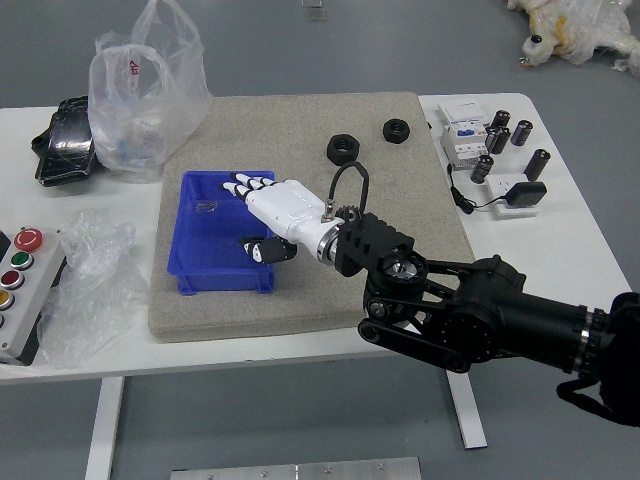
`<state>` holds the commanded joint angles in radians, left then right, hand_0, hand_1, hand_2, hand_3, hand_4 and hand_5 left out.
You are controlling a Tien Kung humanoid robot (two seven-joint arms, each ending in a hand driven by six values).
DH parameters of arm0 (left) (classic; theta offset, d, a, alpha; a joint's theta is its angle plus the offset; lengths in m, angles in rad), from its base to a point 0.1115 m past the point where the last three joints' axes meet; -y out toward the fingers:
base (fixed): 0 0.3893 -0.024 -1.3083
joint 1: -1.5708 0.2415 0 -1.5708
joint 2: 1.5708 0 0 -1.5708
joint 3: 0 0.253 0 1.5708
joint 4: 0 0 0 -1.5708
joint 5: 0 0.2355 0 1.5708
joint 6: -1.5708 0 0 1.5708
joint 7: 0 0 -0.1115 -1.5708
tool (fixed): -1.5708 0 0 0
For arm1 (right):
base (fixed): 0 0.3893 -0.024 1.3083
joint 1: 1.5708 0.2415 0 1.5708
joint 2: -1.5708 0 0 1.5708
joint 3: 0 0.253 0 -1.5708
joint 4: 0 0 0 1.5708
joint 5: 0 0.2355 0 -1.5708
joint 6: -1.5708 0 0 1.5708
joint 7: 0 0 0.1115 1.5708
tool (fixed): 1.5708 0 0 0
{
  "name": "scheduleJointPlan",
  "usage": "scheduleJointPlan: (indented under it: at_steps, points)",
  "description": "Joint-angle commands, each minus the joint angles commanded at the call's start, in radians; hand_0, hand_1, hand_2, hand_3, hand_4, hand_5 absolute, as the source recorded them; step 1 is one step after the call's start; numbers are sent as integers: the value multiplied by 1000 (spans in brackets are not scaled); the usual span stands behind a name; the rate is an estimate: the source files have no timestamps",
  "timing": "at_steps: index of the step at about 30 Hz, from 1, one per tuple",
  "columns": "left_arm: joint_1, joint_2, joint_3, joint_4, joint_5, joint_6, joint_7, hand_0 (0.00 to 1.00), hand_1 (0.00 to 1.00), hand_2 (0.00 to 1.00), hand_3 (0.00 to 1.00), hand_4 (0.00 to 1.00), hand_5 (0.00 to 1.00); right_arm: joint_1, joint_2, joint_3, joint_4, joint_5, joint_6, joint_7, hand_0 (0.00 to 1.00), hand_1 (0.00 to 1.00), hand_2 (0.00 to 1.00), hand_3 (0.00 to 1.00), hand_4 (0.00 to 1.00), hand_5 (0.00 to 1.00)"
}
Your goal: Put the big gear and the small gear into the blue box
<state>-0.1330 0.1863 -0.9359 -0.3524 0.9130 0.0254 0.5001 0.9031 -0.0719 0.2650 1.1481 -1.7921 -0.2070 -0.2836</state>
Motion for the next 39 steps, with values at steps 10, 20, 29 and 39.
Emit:
scheduleJointPlan:
  at_steps: [10,20,29,39]
  points:
    - [3,-1,4,1,-7,2,-2,863,888,882,988,857,793,-53,-67,148,-43,-2,-15,-1,637,932,995,998,701,268]
    - [9,-6,13,2,-21,6,-7,860,882,875,984,852,787,-166,-152,303,-59,38,24,30,650,933,992,998,968,523]
    - [6,-6,12,3,-19,5,-9,859,881,872,981,849,784,-175,-156,300,-126,58,25,38,648,930,990,998,998,556]
    - [6,-3,5,1,-11,5,-3,858,878,871,978,844,776,-147,-153,252,-219,75,43,35,643,926,983,998,998,605]
